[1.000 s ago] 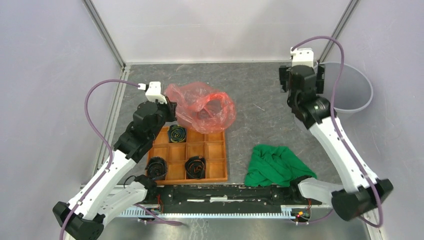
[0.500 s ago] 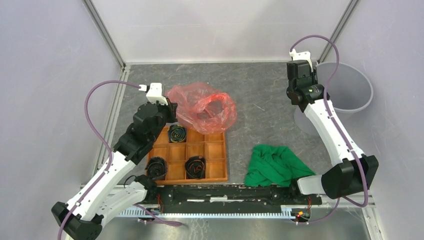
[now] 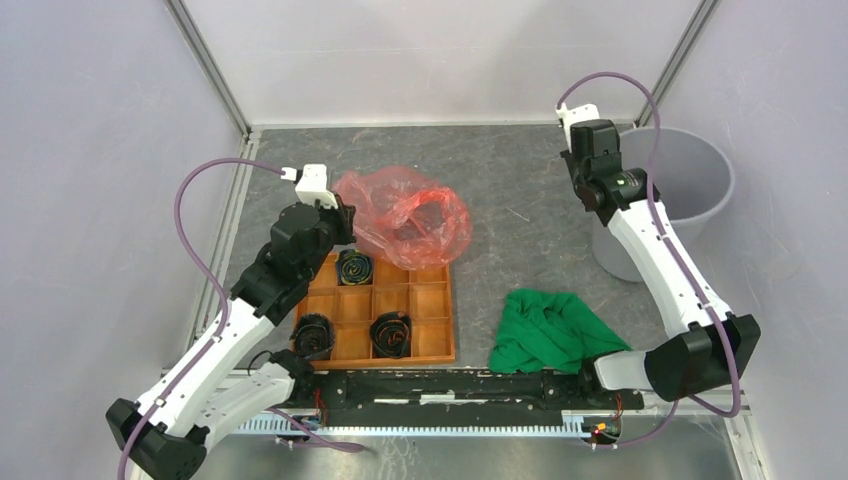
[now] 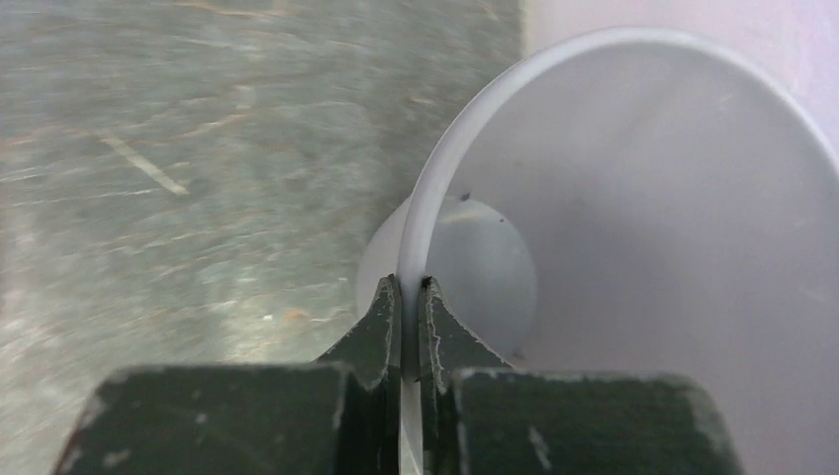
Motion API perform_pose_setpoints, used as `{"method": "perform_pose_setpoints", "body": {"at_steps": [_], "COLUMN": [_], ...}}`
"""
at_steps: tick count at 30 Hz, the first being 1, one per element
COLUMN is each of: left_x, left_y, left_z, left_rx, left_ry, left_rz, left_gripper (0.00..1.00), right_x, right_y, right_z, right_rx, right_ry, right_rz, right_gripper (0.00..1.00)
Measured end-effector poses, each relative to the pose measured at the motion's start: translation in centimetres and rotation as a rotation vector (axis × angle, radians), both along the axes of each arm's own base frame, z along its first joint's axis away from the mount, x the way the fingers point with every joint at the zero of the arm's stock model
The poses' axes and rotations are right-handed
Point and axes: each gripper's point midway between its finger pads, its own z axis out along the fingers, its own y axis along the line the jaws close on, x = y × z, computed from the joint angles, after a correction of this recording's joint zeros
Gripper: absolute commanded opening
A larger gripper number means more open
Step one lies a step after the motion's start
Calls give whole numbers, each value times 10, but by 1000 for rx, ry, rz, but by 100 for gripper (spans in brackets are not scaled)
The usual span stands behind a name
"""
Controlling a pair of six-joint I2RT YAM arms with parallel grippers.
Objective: Put the trash bags into the trash bin
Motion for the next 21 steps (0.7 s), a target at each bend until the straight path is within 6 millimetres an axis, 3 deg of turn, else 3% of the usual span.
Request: {"method": "perform_pose_setpoints", "body": {"at_steps": [7, 14, 19, 21], "left_x": [6, 8, 9, 8], "left_y": [5, 6, 6, 6], "left_z": [-6, 5, 12, 14], "left_rx": [11, 0, -8, -10], "left_ry": [19, 0, -14, -16], "left_rz": [22, 29, 30, 30], "left_gripper": [2, 2, 2, 2], "right_x": [-8, -38, -55, -59], "right_y": [90, 185, 221, 228], "right_z": [6, 11, 7, 7], "right_rx": [162, 352, 405, 415], "right_ry": [19, 40, 67, 70], "right_rz": [329, 647, 761, 790], "right_gripper": [0, 0, 2, 14]}}
